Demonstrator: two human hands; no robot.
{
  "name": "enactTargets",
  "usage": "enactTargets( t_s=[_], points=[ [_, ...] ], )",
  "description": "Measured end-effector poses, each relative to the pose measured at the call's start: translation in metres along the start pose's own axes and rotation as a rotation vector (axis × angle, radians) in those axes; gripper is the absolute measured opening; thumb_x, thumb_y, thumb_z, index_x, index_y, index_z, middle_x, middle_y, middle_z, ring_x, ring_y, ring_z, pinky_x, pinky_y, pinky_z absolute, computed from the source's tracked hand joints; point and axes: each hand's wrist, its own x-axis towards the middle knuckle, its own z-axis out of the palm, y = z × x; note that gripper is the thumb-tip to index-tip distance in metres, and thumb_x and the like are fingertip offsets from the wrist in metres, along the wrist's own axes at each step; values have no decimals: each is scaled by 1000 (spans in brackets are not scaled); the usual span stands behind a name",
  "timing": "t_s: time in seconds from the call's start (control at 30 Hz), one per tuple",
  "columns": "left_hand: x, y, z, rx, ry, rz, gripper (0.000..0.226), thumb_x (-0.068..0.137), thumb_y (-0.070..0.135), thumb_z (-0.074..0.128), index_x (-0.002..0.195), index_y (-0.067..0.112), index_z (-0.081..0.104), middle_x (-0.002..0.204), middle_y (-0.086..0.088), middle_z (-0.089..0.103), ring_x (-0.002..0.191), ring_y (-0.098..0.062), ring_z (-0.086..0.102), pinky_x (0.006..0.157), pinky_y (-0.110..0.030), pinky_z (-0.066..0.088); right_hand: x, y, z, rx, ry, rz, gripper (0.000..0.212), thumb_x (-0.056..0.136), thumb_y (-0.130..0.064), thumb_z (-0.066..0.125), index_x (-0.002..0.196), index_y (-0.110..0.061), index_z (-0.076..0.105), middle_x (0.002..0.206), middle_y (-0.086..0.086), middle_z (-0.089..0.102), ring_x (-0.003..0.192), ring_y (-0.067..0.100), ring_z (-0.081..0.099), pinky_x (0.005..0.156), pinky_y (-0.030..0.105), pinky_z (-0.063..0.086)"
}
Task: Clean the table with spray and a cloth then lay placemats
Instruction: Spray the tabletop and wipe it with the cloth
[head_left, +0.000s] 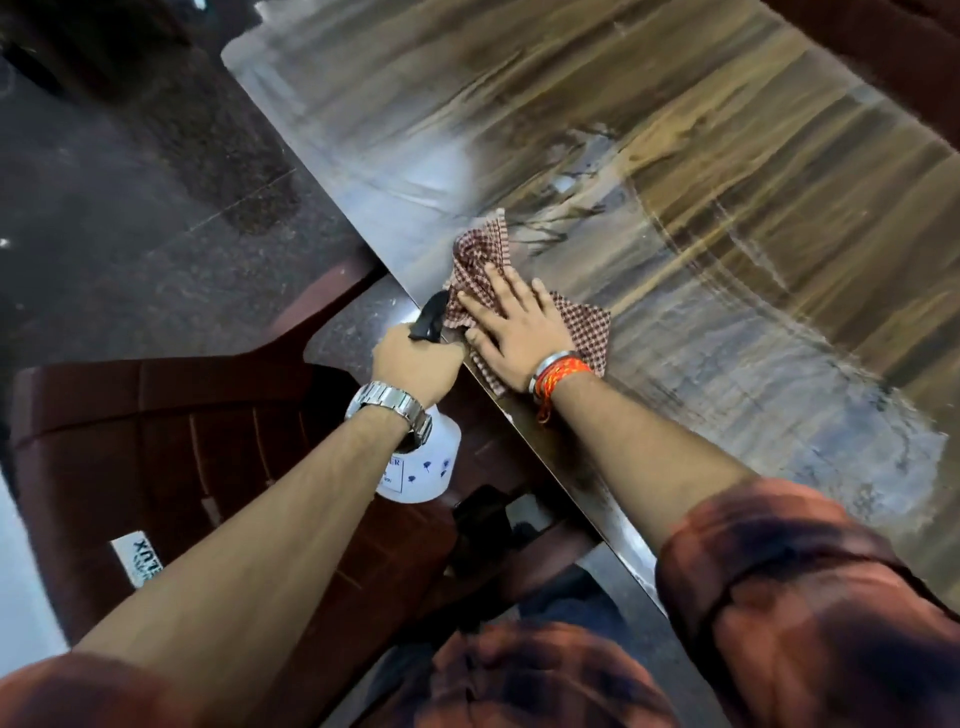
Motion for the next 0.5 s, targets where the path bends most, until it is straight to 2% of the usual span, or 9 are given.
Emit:
enactTargets(
  t_s=[0.13, 0.27, 0.4, 0.5],
  points=[
    [31, 26, 5, -45, 6, -56, 20, 76, 25, 66, 64, 14, 55, 75, -12, 69, 73, -32, 67, 56, -22, 39, 37, 31, -9, 13, 14, 4, 51, 96, -54, 26, 146, -43, 25, 161, 1, 10, 147, 24, 10, 118, 47, 6],
    [62, 47, 12, -67, 7, -80, 14, 70, 18, 63, 66, 13, 50, 65, -5, 58, 59, -27, 53, 53, -24, 38, 75, 87, -22, 18, 24, 96, 52, 95, -55, 27, 145, -43, 28, 161, 3, 11, 147, 25, 11, 118, 48, 8],
    [79, 57, 16, -28, 23, -66, 23, 72, 22, 64, 61, 17, 44, 57, -1, 50, 54, -24, 47, 49, -22, 36, 100, 161, -41, 38, 79, 317, 54, 94, -53, 28, 146, -40, 28, 161, 5, 9, 147, 29, 10, 117, 51, 8],
    [83, 60, 14, -23, 27, -52, 16, 68, 21, 60, 64, 27, 46, 60, -2, 52, 55, -24, 48, 52, -25, 43, 107, 186, -46, 82, 124, 535, 55, 93, -52, 27, 147, -40, 25, 161, 4, 5, 147, 28, 8, 117, 51, 4]
  ],
)
